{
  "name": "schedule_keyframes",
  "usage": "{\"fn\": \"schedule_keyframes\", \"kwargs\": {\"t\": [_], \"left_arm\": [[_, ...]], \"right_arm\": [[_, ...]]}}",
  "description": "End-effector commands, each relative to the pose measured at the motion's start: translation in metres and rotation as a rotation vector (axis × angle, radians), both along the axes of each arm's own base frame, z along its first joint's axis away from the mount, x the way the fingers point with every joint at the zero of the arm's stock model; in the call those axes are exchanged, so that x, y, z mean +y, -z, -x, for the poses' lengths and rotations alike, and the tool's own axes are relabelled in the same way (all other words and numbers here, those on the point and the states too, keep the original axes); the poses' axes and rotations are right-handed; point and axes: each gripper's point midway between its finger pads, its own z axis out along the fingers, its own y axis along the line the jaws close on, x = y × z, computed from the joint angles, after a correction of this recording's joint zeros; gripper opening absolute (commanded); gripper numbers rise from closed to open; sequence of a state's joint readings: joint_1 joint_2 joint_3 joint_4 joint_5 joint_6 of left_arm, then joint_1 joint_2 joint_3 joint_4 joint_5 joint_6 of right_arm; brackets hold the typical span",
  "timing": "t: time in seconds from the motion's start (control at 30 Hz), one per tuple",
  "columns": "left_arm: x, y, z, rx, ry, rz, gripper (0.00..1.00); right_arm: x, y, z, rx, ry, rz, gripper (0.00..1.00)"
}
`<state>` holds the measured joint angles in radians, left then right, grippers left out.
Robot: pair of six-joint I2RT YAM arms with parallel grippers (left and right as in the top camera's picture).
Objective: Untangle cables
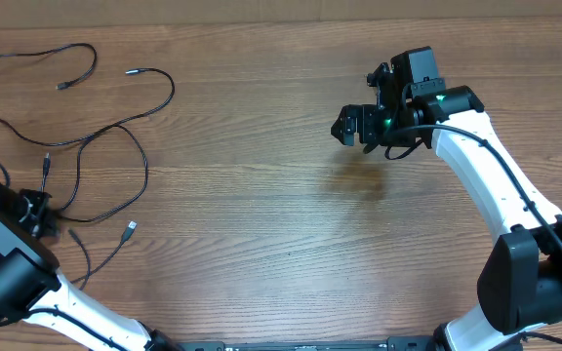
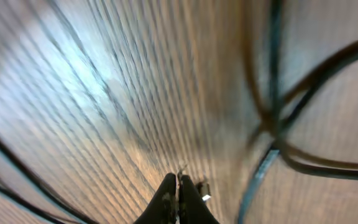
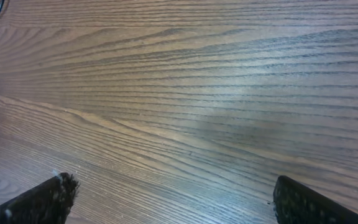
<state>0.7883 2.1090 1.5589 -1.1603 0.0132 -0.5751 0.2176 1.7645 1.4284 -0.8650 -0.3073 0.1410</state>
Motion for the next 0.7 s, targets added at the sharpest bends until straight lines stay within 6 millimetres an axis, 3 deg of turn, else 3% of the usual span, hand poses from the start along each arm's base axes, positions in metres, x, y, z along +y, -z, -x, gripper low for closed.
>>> {"fn": "schedule_keyframes", "kwargs": {"t": [0.0, 0.03, 0.1, 0.2, 0.37, 0.67], "left_arm": [[0.013, -0.056, -0.027, -0.156, -0.002, -0.098, 0.04], [0.010, -0.074, -0.043, -0.242, 0.013, -0.115, 0.04], [0.001, -0.093, -0.063, -0.342, 0.057, -0.125, 0.05], [-0.017, -0.103, -0.088, -0.423, 0.162, -0.119, 0.04], [-0.048, -0.075, -0.105, -0.302, 0.296, -0.169, 0.04], [-0.108, -0.020, -0.169, -0.343, 0.503, -0.148, 0.05]], "right_arm": [[0.000, -0.013, -0.003, -0.037, 0.000, -0.004, 1.00], [0.000, -0.013, -0.003, -0.038, 0.000, -0.004, 1.00], [0.000, -0.013, -0.003, -0.037, 0.000, -0.004, 1.00], [0.000, -0.013, -0.003, -0.037, 0.000, -0.004, 1.00], [0.000, -0.013, -0.003, -0.037, 0.000, -0.004, 1.00], [0.000, -0.013, -0.003, -0.037, 0.000, -0.004, 1.00]]}}
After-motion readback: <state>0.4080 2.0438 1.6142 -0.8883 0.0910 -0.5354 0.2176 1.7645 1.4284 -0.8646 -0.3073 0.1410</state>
